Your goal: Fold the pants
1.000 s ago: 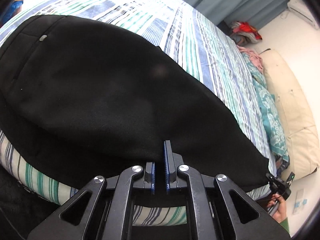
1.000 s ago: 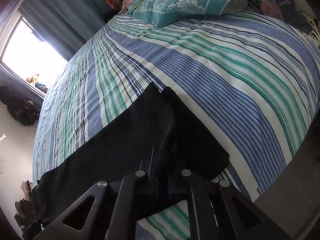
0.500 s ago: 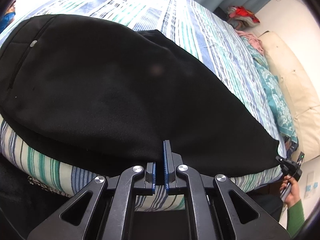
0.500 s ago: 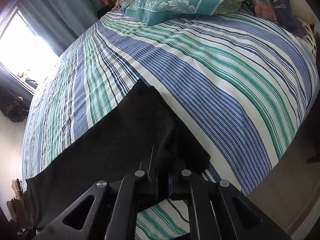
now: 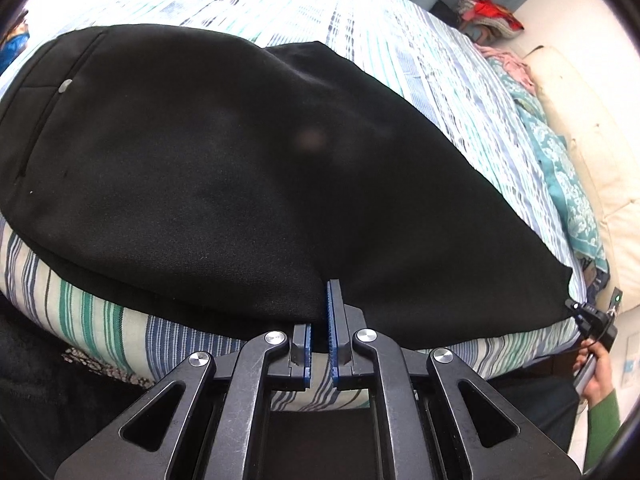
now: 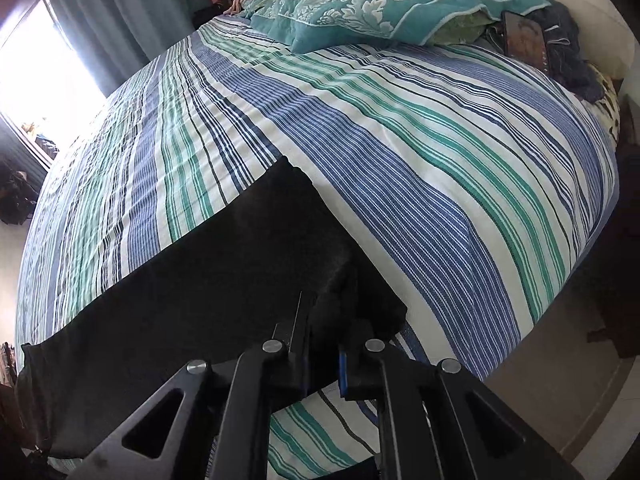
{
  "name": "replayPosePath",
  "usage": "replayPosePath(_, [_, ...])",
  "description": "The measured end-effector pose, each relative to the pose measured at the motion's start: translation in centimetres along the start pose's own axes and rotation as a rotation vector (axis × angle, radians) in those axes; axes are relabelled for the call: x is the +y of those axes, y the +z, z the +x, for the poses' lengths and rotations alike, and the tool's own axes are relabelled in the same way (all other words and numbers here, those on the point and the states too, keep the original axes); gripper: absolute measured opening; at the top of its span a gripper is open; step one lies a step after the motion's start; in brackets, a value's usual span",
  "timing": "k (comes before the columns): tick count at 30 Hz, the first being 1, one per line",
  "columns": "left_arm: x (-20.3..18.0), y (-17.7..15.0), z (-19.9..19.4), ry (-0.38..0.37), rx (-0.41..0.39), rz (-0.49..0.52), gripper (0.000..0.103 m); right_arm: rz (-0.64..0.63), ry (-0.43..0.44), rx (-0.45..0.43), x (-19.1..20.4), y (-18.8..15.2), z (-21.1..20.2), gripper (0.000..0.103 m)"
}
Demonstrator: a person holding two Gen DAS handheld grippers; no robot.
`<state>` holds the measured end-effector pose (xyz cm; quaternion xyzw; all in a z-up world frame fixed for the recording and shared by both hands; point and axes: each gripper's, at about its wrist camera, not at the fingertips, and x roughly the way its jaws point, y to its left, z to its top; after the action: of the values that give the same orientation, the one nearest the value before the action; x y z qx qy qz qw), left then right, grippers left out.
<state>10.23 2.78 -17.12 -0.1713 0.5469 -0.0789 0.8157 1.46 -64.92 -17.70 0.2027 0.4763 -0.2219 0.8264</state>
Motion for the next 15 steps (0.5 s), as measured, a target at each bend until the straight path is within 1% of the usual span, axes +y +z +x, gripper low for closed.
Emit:
replayPosePath(2, [0.7,-0.7,-0.5,0.016,0.023,0.0,0.017,0.017,0.001,-0.006,-0.2,-0.1,-0.4,0.038])
replayPosePath(3, [0.9,-0.9,-0.9,0.02,0.037,0.0,0.02,0.026,0.026,-0.007,-0.2,-0.3,-0.7,0.043])
replayPosePath(4, [1.0,-1.3,-1.4,0.026,0.052,0.009,0.028,0.034,0.046,-0.01,-0.2,-0.4,-1.2,0.052])
replayPosePath(5, [1.3,-1.7,-2.2,0.035,0.067,0.02,0.039,0.032,0.051,-0.016,-0.1,-0.6,-1.8,0.058])
replayPosePath(6, [1.6,-2.3,-3.3,0.033,0.073,0.023,0.042,0.022,0.039,-0.025,0.1,-0.8,-2.5,0.065])
replayPosePath(7, [2.1,-2.8,-4.6,0.021,0.069,0.02,0.047,0.007,0.001,-0.041,0.3,-1.0,-3.4,0.078])
replayPosePath(8, [2.5,-3.0,-6.1,0.004,0.056,0.013,0.048,-0.011,-0.04,-0.069,0.5,-1.3,-4.5,0.085])
replayPosePath(9, [3.1,-3.0,-7.5,-0.002,0.03,0.005,0.048,-0.029,-0.075,-0.101,0.6,-1.6,-5.5,0.086])
replayPosePath(10, [3.8,-2.7,-8.9,-0.001,-0.01,-0.003,0.05,-0.045,-0.117,-0.127,0.7,-1.8,-6.5,0.086])
replayPosePath(11, [4.6,-2.0,-10.2,0.0,-0.056,-0.01,0.057,-0.059,-0.162,-0.149,0.8,-2.1,-7.4,0.086])
replayPosePath(12, [5.3,-0.9,-11.1,0.006,-0.104,-0.017,0.061,-0.073,-0.193,-0.176,1.1,-2.3,-8.3,0.086])
replayPosePath(13, [5.9,0.4,-11.8,0.02,-0.158,-0.022,0.065,-0.089,-0.203,-0.204,1.7,-2.6,-9.2,0.086])
replayPosePath(15, [7.0,2.6,-12.2,0.061,-0.243,-0.023,0.066,-0.131,-0.178,-0.245,3.9,-3.0,-10.7,0.086])
